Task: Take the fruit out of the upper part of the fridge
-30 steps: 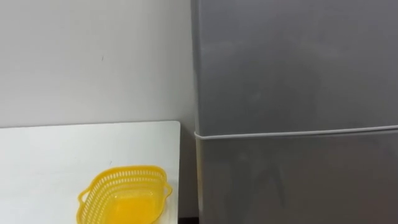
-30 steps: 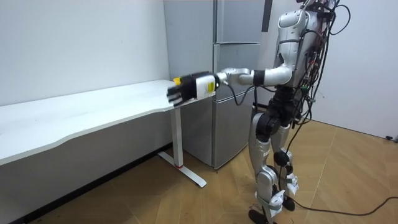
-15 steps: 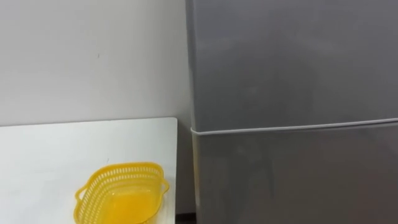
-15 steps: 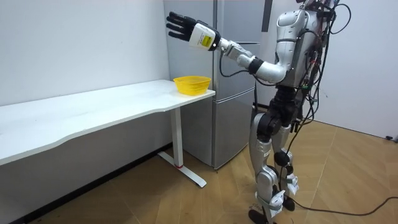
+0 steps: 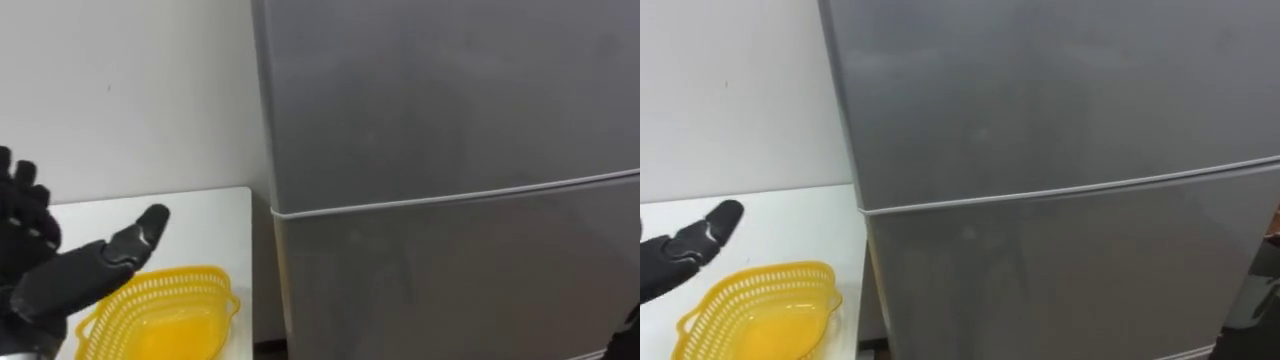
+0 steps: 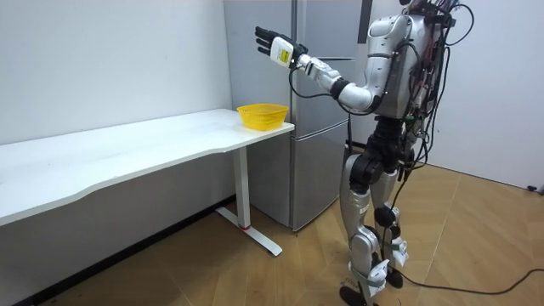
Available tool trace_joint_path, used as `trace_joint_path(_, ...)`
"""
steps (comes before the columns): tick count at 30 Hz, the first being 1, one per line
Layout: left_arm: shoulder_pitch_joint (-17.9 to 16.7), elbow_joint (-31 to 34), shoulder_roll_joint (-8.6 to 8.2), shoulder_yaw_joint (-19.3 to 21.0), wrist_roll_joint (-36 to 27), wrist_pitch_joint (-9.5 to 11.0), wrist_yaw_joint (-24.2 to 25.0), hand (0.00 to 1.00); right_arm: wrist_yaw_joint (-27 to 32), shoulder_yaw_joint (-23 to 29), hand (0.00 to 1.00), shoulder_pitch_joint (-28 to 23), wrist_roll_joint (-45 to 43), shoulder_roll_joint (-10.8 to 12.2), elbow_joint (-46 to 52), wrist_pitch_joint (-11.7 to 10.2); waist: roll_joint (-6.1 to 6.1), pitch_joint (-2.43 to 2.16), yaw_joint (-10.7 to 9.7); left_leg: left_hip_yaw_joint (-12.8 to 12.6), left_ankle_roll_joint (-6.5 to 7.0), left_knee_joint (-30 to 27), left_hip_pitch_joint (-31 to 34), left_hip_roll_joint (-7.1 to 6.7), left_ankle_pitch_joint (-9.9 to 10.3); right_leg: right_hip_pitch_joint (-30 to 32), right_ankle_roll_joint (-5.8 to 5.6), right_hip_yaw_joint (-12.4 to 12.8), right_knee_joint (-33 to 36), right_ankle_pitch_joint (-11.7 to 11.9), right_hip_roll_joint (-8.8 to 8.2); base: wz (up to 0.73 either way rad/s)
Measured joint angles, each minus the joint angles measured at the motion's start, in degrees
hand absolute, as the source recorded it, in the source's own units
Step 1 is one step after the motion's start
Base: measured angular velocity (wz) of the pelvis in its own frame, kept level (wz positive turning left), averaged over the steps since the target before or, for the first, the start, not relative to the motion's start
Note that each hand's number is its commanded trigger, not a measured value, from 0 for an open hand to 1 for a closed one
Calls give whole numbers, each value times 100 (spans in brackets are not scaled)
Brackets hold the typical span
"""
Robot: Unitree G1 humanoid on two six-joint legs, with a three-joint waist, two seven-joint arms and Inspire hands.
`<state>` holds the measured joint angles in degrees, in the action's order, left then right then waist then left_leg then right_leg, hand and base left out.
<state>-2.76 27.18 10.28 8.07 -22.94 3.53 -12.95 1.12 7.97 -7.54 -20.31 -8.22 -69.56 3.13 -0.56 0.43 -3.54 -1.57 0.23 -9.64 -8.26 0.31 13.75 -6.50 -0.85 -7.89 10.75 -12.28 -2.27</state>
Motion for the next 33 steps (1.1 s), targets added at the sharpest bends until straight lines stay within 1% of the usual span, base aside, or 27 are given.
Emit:
trace_joint_path(4,87,0,2,-59,-3,-10,301,0,0,-11,0,33,5,-7,-101,-6,-24,-8,-83,-8,0,3,-3,9,0,1,5,11,-1,3,8,-2)
trace_joint_path(8,109,0,4,-177,-2,-141,616,0,-3,-21,0,50,-4,-6,-215,13,-42,-9,-116,-16,0,24,-13,17,0,-14,7,41,-4,4,19,-2)
trace_joint_path(12,109,0,6,-191,1,-270,882,0,-16,-14,0,72,-4,-6,-219,18,-44,-7,-188,-9,0,24,-22,17,0,-30,7,41,-13,4,20,0)
trace_joint_path(15,109,0,6,-190,1,-347,1009,0,-55,-12,0,88,-4,-9,-217,53,-54,0,-228,-13,0,24,-23,17,0,-30,7,41,-13,4,21,0)
trace_joint_path(19,111,0,7,-191,5,-374,1141,0,-66,-11,0,91,-10,-12,-219,72,-69,9,-248,-14,0,22,-30,17,0,-25,7,49,-11,4,23,0)
trace_joint_path(23,228,-2,8,-202,18,-472,1249,0,-69,-12,0,113,-25,-12,-235,75,-77,12,-250,-6,0,21,-26,20,0,-5,11,67,-7,7,29,0)
trace_joint_path(28,339,-40,10,-243,88,-504,1378,0,-55,-21,0,139,-98,-12,-230,71,-91,20,-263,-22,0,20,-30,23,0,-2,16,72,-7,12,32,0)
trace_joint_path(30,376,-151,10,-263,126,-516,1432,0,-58,-56,0,136,-175,-11,-231,72,-94,22,-264,-58,0,20,-31,30,0,-1,17,73,-6,13,35,0)
trace_joint_path(33,377,-200,9,-265,129,-615,1489,0,-61,-59,0,137,-242,-11,-229,73,-90,27,-265,-81,0,20,-25,33,0,13,19,72,-4,15,38,-4)
